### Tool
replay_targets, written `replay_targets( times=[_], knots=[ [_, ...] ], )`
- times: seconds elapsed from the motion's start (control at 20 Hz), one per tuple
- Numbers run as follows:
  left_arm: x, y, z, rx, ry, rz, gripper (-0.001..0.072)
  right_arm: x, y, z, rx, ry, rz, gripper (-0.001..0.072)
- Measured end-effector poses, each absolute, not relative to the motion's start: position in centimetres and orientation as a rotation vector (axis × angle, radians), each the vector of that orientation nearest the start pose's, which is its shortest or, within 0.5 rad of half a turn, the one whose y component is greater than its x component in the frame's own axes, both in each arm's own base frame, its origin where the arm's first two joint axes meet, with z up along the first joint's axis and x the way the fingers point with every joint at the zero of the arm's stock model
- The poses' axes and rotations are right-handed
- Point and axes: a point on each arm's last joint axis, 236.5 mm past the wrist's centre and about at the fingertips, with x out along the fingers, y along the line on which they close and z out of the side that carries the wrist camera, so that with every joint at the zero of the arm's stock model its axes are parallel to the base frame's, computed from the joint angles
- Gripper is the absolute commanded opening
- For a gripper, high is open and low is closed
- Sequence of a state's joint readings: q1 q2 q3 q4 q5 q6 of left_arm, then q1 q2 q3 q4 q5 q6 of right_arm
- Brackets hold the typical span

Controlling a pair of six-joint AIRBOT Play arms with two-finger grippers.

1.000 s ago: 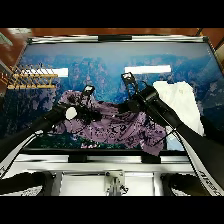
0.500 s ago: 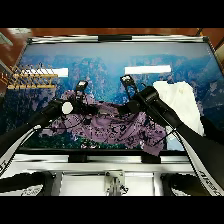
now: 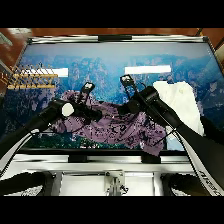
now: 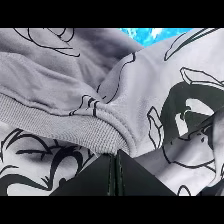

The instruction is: Fold the shirts.

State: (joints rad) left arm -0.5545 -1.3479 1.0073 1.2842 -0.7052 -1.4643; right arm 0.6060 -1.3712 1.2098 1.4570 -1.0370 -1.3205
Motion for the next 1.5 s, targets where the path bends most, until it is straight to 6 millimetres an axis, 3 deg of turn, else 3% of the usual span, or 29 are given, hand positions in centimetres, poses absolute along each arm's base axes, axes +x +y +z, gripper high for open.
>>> replay_targets(
  times=[0.1,0.25,0.45,0.5,0.6,0.7,0.85,1.0,1.15,1.25,1.35,1.5],
  knots=[
    [34.9,-27.7,-3.0,0.127,1.035,-0.624,0.0707,36.1,22.2,0.0,-0.248,1.162,0.334,0.0074],
    [35.7,-26.5,-4.7,0.182,1.042,-0.545,0.0705,36.2,22.3,0.0,-0.249,1.158,0.337,0.0074],
    [37.6,-25.5,-5.7,0.14,1.021,-0.429,0.0408,36.2,22.3,0.0,-0.25,1.157,0.338,0.0074],
    [38.2,-25.6,-5.5,0.111,0.999,-0.413,0.0367,36.2,22.3,0.0,-0.25,1.157,0.339,0.0074],
    [39.0,-26.0,-5.7,0.054,0.978,-0.385,0.0116,36.2,22.3,0.1,-0.25,1.155,0.34,0.0074],
    [39.3,-26.1,-6.2,0.024,0.98,-0.364,0.0061,36.2,22.4,0.1,-0.248,1.156,0.341,0.0073],
    [39.5,-25.2,-6.1,0.044,0.983,-0.353,0.006,36.1,22.5,0.1,-0.239,1.158,0.345,0.0073],
    [40.2,-23.1,-3.1,0.113,0.949,-0.356,0.006,36.1,22.9,1.6,-0.239,1.135,0.375,0.0073],
    [40.6,-20.2,3.6,0.181,0.878,-0.354,0.006,35.1,24.4,4.6,-0.254,1.12,0.484,0.0073],
    [39.6,-18.0,8.3,0.226,0.861,-0.342,0.006,33.5,25.9,6.8,-0.246,1.14,0.587,0.0073],
    [37.3,-16.1,11.3,0.251,0.909,-0.343,0.0059,31.4,27.3,8.6,-0.218,1.177,0.689,0.0073],
    [32.0,-16.0,12.2,0.23,1.075,-0.43,0.006,28.1,28.6,10.0,-0.18,1.254,0.809,0.0074]
  ],
)
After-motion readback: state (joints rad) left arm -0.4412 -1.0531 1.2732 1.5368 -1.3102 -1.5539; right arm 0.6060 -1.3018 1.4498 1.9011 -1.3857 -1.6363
